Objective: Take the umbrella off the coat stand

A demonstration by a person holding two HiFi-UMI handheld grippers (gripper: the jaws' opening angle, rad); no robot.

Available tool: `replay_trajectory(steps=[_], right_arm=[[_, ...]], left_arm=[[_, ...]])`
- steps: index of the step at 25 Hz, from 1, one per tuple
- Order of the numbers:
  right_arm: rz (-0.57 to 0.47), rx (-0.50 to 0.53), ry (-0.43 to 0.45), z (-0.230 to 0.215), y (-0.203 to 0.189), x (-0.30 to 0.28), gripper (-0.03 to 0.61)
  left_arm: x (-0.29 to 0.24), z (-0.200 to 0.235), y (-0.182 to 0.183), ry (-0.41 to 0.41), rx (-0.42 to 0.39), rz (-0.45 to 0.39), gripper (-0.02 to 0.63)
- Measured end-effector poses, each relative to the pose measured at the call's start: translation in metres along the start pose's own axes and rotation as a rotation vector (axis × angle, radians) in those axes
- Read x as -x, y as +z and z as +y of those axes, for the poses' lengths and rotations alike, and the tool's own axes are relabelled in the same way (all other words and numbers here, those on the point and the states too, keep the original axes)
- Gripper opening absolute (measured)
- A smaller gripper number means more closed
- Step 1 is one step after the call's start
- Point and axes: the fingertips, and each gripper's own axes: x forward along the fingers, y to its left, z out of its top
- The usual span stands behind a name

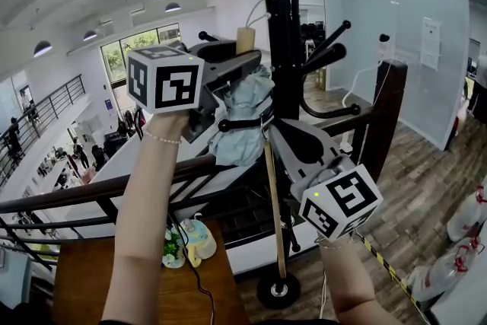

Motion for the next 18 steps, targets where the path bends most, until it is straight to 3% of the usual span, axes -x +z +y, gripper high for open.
replay_trajectory(steps=[12,18], right_arm=[[-0.039,-0.008,-0.013,-0.005,0.006,0.002,0.032],[-0.069,-0.007,-0.012,-0.005,0.03,-0.011,0.032]], left_arm=[[0.01,0.006,0.023,0.042,-0.027,-0.061,0.155],[0.008,0.016,0.038,0.072,-0.034,-0.083,0.155]])
